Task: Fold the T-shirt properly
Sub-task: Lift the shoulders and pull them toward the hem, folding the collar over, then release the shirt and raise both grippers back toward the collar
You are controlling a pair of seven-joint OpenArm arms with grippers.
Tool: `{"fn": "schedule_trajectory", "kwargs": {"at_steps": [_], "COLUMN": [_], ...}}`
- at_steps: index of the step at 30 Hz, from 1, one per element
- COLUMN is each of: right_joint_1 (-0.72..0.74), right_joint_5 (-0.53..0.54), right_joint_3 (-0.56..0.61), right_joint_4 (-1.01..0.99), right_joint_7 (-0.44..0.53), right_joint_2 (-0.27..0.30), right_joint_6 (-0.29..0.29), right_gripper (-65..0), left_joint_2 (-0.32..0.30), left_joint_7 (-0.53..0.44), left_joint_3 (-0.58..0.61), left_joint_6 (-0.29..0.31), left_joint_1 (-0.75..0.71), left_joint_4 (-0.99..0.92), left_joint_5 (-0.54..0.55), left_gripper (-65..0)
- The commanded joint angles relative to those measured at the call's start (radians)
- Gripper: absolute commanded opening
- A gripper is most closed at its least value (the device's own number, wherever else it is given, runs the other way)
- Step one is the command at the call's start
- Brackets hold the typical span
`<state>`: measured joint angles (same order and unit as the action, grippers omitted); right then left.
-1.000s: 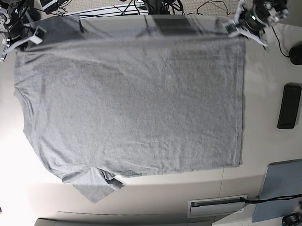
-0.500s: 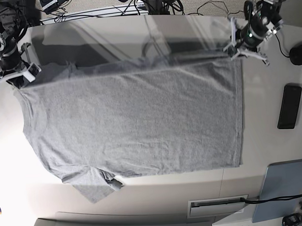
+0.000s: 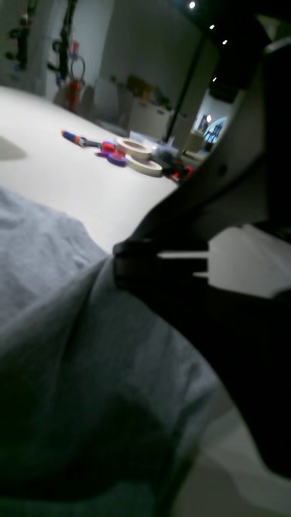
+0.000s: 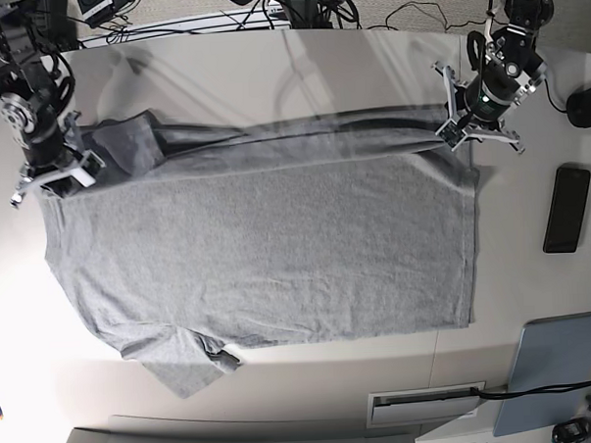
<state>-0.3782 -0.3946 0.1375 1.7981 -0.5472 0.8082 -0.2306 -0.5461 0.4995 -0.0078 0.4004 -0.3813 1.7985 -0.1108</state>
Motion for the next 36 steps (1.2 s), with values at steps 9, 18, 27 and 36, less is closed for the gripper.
{"fn": "schedule_trajectory", "kwargs": {"at_steps": [9, 18, 27, 36], "right_joint_1": [0.104, 0.104, 0.112, 0.18], "right_joint_5": [-0.016, -0.014, 0.0, 0.101], "right_joint_3": [0.04, 0.039, 0.039, 0.039], "right_joint_4": [0.005, -0.004, -0.029, -0.029], "right_joint_7": [-0.007, -0.023, -0.024, -0.04], "right_joint_2": [0.02, 0.02, 0.02, 0.02], "right_joint_6": [0.026, 0.027, 0.033, 0.034], "right_gripper": [-65.0, -65.0, -65.0, -37.0], "left_joint_2": [-0.014, -0.014, -0.014, -0.014], "left_joint_7": [-0.003, 0.014, 0.016, 0.018], "left_joint_3": [-0.008, -0.008, -0.008, -0.008], "left_joint_6": [-0.008, -0.01, 0.025, -0.073], "left_joint_1": [0.062, 0.134, 0.141, 0.143], "left_joint_4": [0.013, 0.013, 0.013, 0.013], "left_joint_5": [0.0, -0.021, 0.023, 0.037], "left_gripper": [-65.0, -65.0, -65.0, -33.4]}}
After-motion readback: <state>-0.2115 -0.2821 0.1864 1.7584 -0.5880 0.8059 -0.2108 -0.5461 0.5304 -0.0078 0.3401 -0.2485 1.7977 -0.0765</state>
